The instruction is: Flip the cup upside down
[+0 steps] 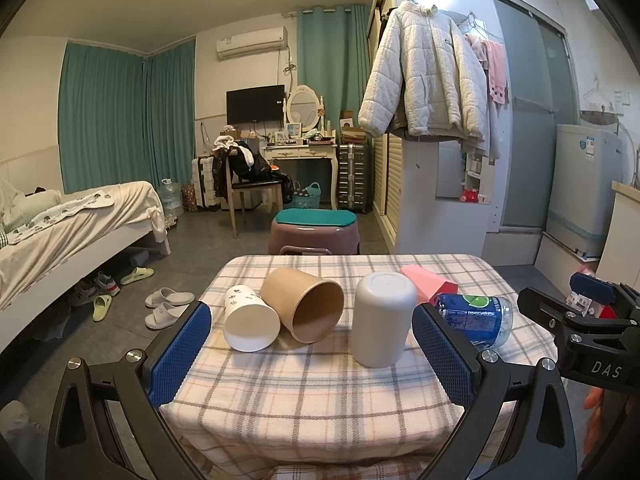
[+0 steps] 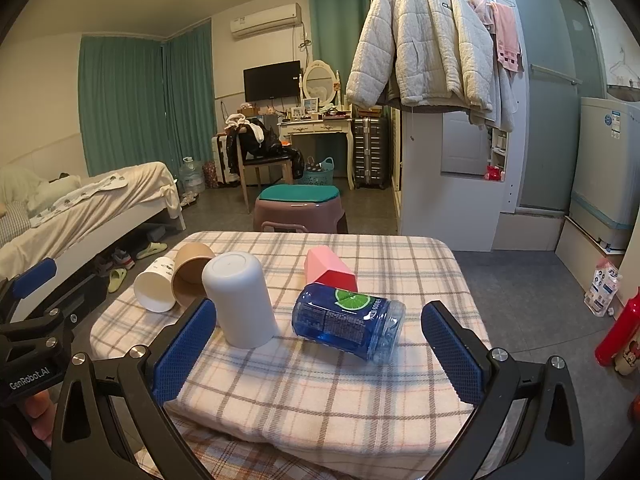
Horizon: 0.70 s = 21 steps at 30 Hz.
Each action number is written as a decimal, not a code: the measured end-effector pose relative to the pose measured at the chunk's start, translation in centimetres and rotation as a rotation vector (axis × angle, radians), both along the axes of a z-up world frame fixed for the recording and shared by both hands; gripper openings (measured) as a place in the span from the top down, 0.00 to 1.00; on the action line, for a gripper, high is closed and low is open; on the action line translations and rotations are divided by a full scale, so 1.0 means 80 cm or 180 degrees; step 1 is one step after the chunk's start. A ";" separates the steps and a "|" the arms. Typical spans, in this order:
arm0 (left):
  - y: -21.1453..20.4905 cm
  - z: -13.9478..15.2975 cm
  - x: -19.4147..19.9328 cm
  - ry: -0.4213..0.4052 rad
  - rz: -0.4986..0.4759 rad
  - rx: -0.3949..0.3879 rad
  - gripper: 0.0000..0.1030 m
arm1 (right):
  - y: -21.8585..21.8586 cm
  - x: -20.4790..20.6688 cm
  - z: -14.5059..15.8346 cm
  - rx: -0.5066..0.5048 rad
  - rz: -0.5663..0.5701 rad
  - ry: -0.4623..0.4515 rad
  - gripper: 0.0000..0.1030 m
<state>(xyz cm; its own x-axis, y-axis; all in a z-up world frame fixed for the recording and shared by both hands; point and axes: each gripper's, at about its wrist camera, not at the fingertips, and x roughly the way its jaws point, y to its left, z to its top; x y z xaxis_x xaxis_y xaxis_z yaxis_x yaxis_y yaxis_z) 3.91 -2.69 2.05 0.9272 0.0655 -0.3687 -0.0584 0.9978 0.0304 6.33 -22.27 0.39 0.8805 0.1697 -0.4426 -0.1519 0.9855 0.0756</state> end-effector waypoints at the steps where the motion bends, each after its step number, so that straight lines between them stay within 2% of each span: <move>1: 0.000 0.000 0.000 0.0000 0.0002 -0.0004 0.00 | 0.001 0.000 0.001 0.0002 -0.0003 0.0001 0.00; 21: 0.002 0.004 0.002 0.0025 0.0007 -0.0006 0.00 | 0.002 0.000 0.007 -0.0014 -0.0003 0.0009 0.00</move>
